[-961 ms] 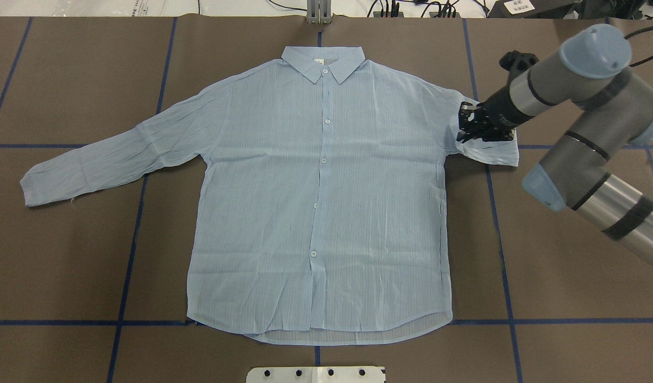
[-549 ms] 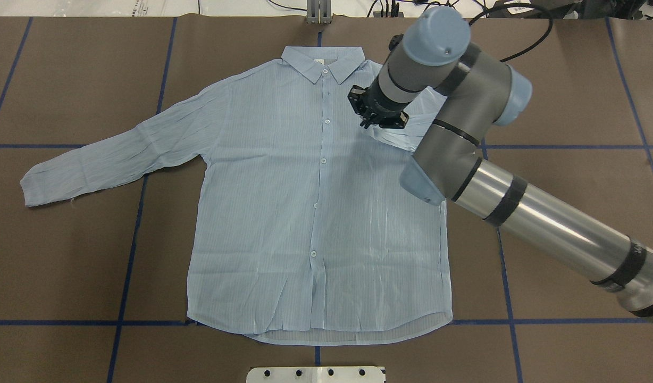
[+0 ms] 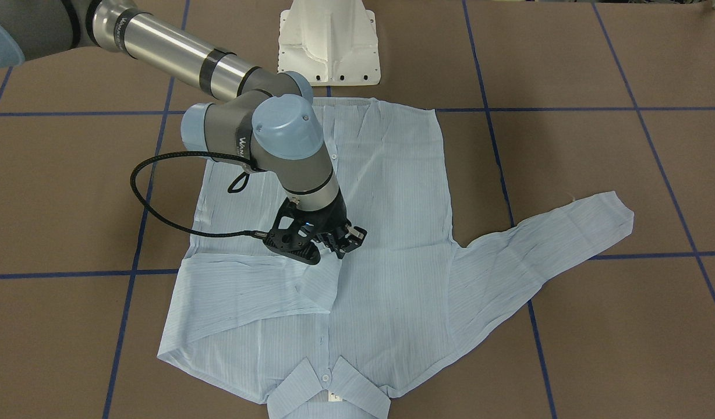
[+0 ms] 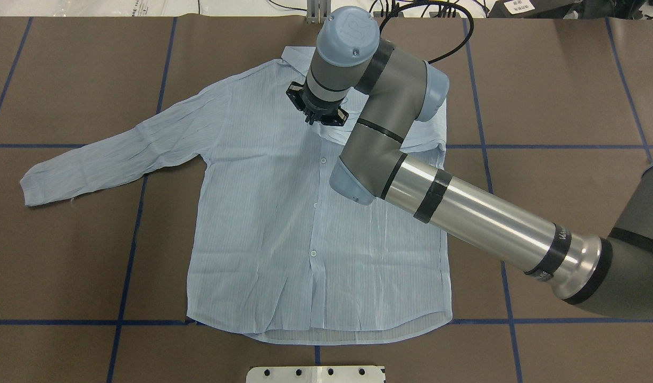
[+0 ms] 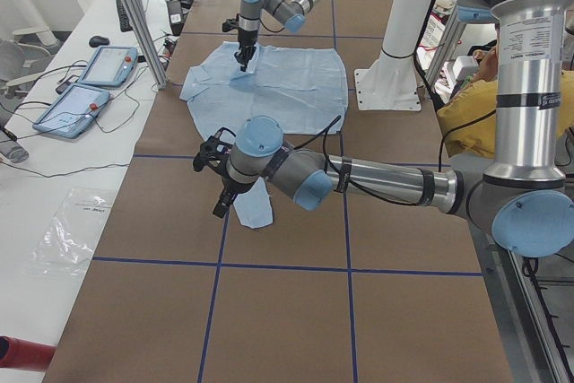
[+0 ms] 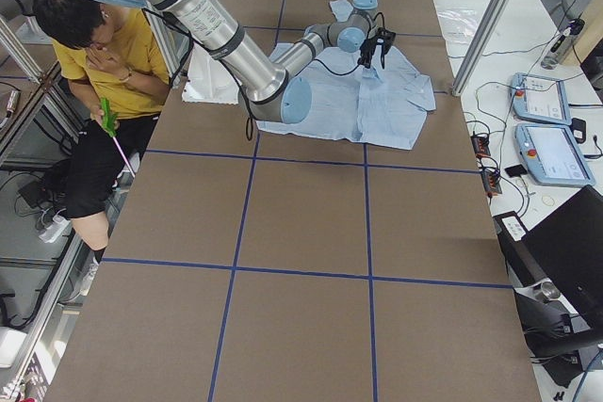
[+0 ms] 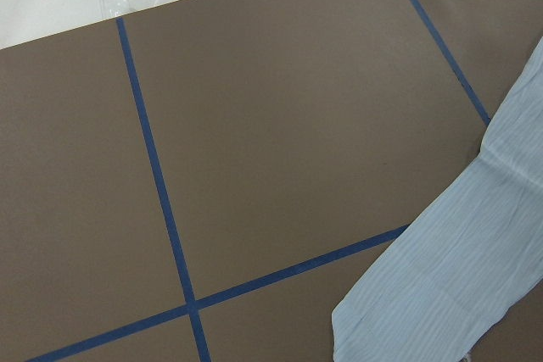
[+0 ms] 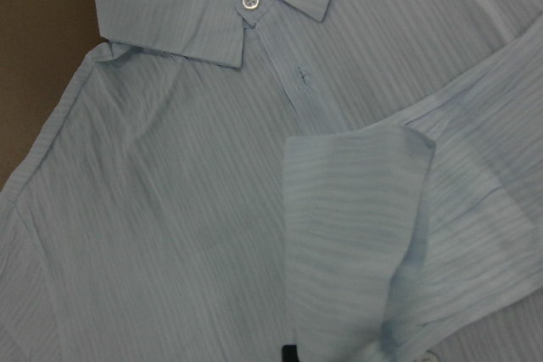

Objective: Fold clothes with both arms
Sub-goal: 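Carry the sleeve with the right gripper across the shirt toward the collar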

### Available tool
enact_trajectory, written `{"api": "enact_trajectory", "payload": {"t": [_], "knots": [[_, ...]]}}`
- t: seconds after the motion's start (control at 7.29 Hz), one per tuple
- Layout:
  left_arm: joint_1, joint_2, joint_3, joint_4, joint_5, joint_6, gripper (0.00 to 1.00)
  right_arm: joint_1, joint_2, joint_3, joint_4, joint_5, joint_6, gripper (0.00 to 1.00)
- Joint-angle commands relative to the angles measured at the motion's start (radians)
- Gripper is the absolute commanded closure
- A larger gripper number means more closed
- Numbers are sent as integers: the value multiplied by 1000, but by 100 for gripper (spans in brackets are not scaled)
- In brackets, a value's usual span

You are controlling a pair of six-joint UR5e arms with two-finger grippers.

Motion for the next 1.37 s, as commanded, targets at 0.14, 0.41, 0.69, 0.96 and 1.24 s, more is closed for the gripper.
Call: {"api": "enact_trajectory", "payload": {"t": [0.14,0.41,0.69,0.96,1.24], "knots": [[0,0,1,2,-2,-7,0,-28,35,-72,95,-42,61,77],[12,0,16,2,1,-38,0,-57,69,-103,95,-103,76,43],[72,0,25,2,6,-58,0,-88,89,-99,93,-153,84,0],[161,-14,109,-1,11,-157,0,-86,99,-71,71,-151,126,0],[230,-52,236,-77,28,-245,0,-59,32,56,-27,-145,118,0]]}}
